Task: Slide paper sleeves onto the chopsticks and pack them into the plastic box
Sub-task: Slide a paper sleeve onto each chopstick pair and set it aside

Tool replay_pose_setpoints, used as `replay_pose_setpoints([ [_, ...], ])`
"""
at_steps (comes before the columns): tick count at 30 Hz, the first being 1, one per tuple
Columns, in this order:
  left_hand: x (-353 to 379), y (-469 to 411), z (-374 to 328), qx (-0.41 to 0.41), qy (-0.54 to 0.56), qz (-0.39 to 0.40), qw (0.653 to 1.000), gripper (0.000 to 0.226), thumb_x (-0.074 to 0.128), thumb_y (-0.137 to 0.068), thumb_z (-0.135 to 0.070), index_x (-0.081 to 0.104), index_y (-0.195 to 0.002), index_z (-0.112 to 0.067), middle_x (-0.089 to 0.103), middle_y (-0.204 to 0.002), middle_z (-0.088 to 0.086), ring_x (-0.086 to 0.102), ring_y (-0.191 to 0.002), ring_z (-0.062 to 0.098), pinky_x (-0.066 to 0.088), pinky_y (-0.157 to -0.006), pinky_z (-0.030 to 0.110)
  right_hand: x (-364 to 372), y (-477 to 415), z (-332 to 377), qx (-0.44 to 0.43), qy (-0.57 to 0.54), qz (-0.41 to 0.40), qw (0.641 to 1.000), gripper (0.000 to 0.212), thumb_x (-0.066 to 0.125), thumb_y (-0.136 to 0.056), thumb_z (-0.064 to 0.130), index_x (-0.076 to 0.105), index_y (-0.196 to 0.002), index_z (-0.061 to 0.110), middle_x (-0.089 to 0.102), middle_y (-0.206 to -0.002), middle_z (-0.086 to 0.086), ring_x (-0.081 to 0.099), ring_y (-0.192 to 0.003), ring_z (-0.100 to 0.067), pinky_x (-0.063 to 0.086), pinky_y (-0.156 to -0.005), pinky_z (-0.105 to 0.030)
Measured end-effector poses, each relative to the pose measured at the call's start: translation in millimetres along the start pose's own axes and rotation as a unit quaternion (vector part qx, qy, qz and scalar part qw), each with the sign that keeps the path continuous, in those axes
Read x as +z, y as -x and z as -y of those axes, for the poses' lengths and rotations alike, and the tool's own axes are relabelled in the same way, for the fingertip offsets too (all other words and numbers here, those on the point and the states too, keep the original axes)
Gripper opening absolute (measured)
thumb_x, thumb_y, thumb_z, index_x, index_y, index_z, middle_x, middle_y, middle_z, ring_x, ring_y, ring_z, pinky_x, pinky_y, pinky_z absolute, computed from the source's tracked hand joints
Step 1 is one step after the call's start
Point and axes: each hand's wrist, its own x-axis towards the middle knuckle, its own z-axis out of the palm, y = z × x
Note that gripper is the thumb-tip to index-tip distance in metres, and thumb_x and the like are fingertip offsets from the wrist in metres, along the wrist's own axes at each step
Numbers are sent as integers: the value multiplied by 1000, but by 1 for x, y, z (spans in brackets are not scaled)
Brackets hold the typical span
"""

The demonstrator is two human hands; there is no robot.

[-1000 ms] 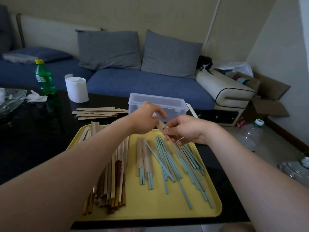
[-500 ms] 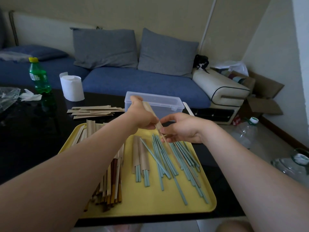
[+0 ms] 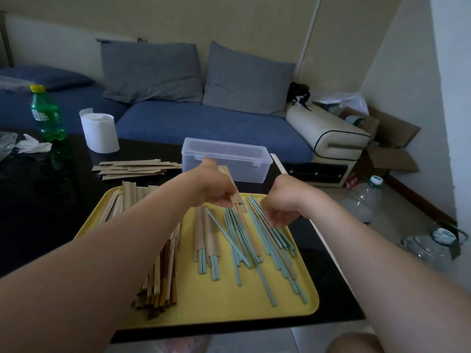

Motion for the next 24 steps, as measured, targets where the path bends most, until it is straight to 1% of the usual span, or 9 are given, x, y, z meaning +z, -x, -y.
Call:
replay_pose_setpoints([
  [2, 1, -1, 0, -8, -20, 3, 1000, 44, 69, -96, 2, 41, -128, -10, 72, -109, 23, 79, -87, 33, 67, -76, 43, 0, 3, -2, 41, 81, 26, 996, 20, 78, -98, 8, 68, -111, -3, 82, -86, -19, 82, -73, -28, 68, -64, -36],
  [3, 1, -2, 0, -10, -24, 4, 1000, 40, 69, -97, 1, 44, -125, -10, 72, -109, 23, 79, -89, 34, 67, -79, 44, 2, 5, -2, 64, 105, 42, 991, 23, 81, -96, 6, 67, -111, -3, 81, -87, -20, 83, -74, -29, 69, -66, -38],
  [6, 3, -3, 0, -11, -24, 8, 1000, 33, 68, -97, 2, 44, -115, -12, 73, -108, 24, 79, -89, 35, 66, -83, 47, 8, 5, -2, 105, 145, 66, 982, 30, 84, -92, 3, 63, -112, -6, 81, -90, -23, 83, -78, -32, 70, -75, -45],
  [8, 3, -4, 0, -10, -29, 12, 999, 30, 68, -97, 2, 44, -110, -12, 73, -106, 23, 79, -88, 35, 65, -84, 47, 10, 2, -1, 115, 152, 71, 979, 31, 85, -91, 3, 62, -109, -6, 81, -90, -23, 82, -76, -33, 69, -76, -46],
  [14, 3, -8, 1, -2, -47, 27, 999, 26, 70, -97, -2, 56, -120, -2, 76, -104, 21, 80, -84, 30, 67, -80, 42, 14, -4, 4, 128, 179, 75, 973, 30, 87, -89, 4, 67, -109, -5, 81, -97, -22, 83, -76, -30, 69, -70, -39],
  [18, 2, -11, 1, -1, -55, 34, 998, 22, 69, -98, -3, 63, -118, 2, 77, -103, 20, 80, -85, 28, 66, -83, 41, 16, -7, 6, 137, 171, 79, 972, 29, 87, -89, 6, 69, -110, -4, 81, -97, -20, 82, -76, -28, 69, -77, -41],
  [21, 1, -13, 3, -6, -50, 31, 998, 26, 69, -98, -3, 60, -121, 2, 77, -103, 22, 80, -84, 28, 66, -73, 34, 18, -10, 7, 141, 185, 95, 968, 25, 86, -92, 9, 71, -109, -1, 82, -103, -17, 79, -72, -23, 68, -71, -35],
  [23, 1, -13, 4, -10, -46, 29, 998, 28, 69, -98, -3, 58, -123, 2, 76, -104, 22, 80, -83, 28, 65, -67, 31, 19, -12, 7, 139, 194, 102, 966, 21, 83, -94, 8, 73, -111, 0, 82, -111, -16, 78, -73, -21, 67, -66, -32],
  [24, 1, -12, 4, -13, -46, 27, 998, 28, 69, -98, -3, 58, -124, 3, 76, -104, 22, 80, -82, 28, 65, -65, 31, 20, -12, 6, 138, 195, 107, 965, 20, 81, -96, 8, 73, -112, -1, 81, -113, -16, 78, -76, -20, 67, -67, -31],
])
